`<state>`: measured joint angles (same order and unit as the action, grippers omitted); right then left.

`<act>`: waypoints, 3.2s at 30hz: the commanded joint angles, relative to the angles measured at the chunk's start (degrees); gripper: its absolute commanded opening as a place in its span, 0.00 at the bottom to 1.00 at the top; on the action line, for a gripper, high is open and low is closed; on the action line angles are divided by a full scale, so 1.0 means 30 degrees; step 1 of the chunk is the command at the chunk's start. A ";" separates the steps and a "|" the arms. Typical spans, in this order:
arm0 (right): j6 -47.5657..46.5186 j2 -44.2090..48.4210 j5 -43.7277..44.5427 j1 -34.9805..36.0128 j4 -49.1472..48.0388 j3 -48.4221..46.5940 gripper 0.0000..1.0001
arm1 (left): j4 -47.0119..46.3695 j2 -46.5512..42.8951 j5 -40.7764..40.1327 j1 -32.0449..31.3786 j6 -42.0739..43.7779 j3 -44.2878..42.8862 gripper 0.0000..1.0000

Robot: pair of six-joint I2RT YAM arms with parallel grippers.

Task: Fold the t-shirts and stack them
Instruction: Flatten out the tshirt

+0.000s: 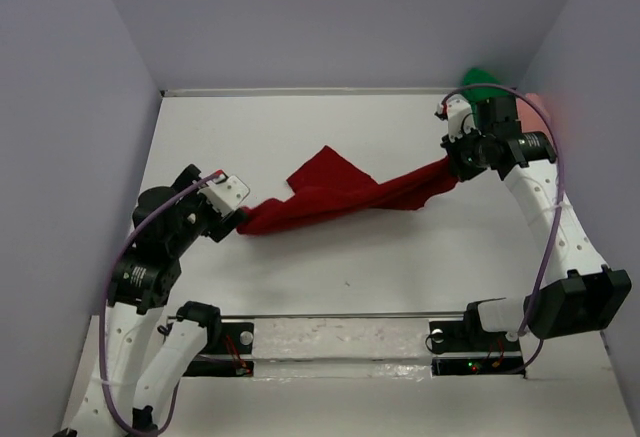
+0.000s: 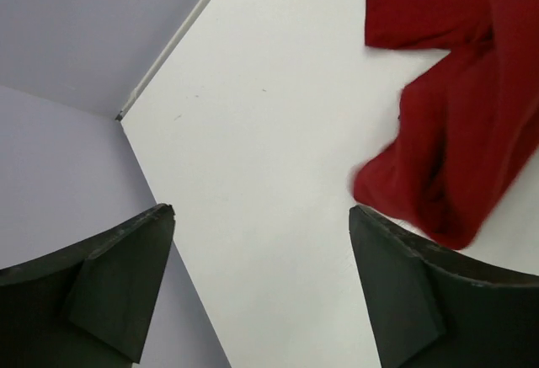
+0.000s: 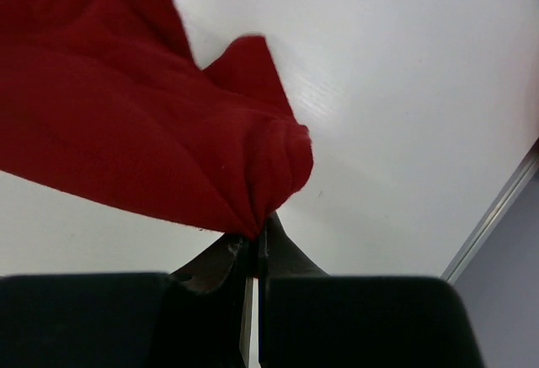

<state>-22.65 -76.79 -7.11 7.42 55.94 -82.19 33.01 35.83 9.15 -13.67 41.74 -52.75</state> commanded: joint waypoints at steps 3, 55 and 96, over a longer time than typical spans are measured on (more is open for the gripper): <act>-0.0534 0.1339 -0.1319 -0.0276 0.0775 0.1702 0.00 | 0.0745 -0.0695 0.0700 0.0426 0.0651 0.1030 0.98; -0.0709 -1.7055 -0.4367 0.1451 0.2797 -1.3878 0.38 | -0.7460 0.6454 0.3281 0.0485 -0.2691 0.4634 0.99; -0.1121 -2.2566 -0.2173 0.3825 0.2740 -1.5257 0.00 | -0.7665 0.5370 0.1726 0.0602 -0.2574 0.6070 0.99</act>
<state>-25.69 -142.10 -15.84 18.11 64.49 -128.53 11.75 52.80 14.31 -12.25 33.95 -35.14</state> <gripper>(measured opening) 0.023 0.989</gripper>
